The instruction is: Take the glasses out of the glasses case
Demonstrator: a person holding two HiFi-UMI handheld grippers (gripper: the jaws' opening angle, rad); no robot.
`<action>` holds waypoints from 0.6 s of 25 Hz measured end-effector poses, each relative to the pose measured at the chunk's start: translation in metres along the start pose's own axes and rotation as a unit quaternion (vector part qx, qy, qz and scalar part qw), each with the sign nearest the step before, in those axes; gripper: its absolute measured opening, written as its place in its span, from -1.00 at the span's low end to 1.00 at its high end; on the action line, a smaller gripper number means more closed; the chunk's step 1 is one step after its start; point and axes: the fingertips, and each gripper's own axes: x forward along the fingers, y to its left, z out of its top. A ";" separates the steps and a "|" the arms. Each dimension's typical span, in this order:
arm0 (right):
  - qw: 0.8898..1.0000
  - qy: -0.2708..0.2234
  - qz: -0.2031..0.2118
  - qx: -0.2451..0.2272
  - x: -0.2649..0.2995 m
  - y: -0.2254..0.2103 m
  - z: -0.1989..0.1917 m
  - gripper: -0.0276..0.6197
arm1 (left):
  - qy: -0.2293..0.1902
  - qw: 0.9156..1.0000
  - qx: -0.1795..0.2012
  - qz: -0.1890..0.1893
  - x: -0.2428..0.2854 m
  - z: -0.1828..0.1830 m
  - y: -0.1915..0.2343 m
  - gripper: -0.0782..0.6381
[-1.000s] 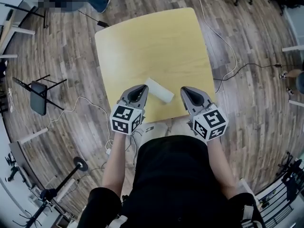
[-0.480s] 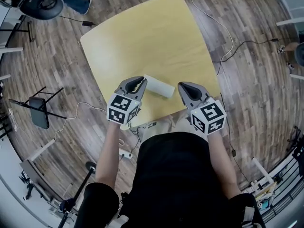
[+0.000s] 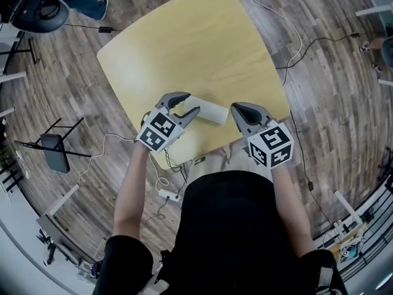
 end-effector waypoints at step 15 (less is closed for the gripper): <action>0.999 0.040 0.008 0.014 0.019 -0.004 -0.026 -0.86 | 0.130 0.974 0.115 -0.148 0.052 -0.051 -0.003 -0.07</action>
